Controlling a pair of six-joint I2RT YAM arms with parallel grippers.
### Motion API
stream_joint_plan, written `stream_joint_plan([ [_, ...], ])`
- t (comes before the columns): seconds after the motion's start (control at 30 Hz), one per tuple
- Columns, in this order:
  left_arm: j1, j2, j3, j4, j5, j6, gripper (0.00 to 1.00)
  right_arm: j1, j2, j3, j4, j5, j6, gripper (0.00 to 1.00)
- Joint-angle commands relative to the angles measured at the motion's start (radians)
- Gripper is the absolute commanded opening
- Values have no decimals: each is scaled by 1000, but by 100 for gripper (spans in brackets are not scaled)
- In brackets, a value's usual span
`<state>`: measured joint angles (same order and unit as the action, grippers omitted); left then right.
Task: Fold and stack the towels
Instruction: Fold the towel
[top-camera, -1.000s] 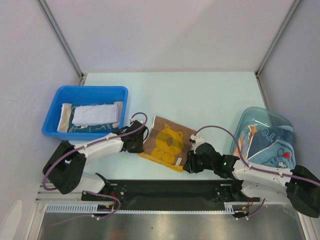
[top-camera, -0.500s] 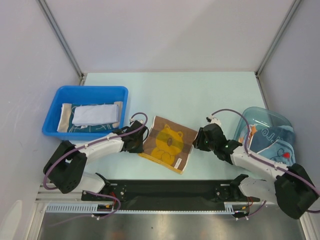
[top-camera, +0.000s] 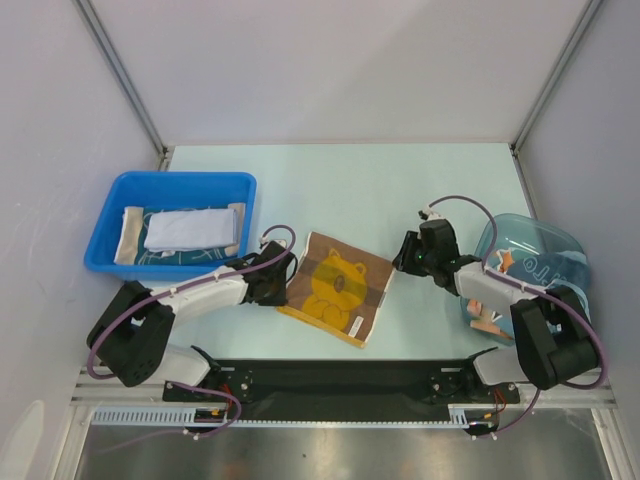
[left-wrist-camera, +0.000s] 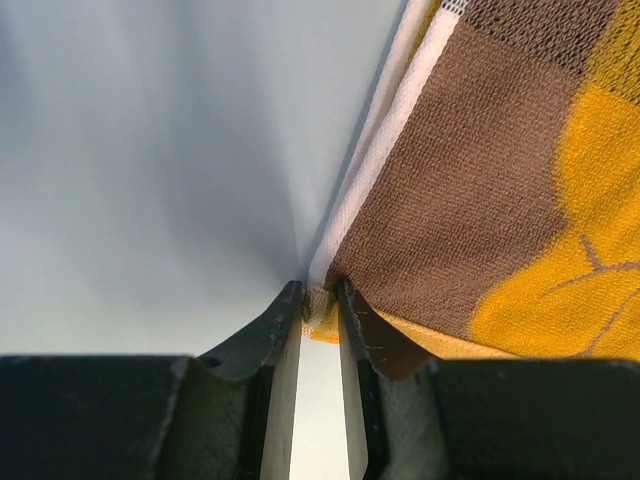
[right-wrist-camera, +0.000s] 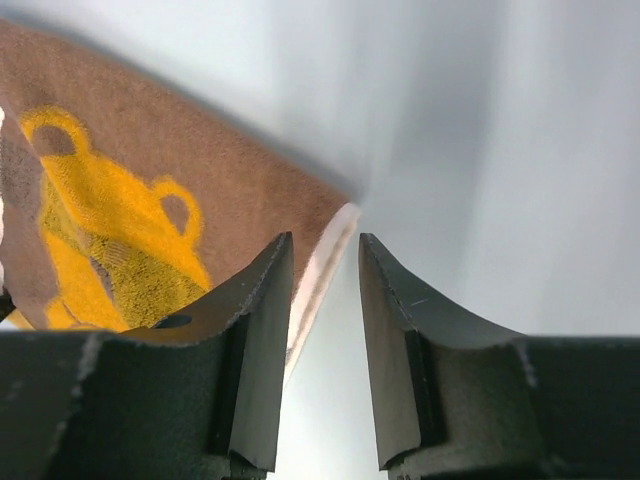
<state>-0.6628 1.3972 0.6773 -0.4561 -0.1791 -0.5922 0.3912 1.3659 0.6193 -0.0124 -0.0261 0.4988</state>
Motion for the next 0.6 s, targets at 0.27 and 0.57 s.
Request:
stream_joint_plan([
  [0.27, 2, 36, 4, 14, -7, 8, 27, -54, 87, 60, 39, -199, -146, 43],
  [0.57, 2, 49, 10, 8, -19, 12, 27, -72, 159, 109, -31, -140, -192, 42],
])
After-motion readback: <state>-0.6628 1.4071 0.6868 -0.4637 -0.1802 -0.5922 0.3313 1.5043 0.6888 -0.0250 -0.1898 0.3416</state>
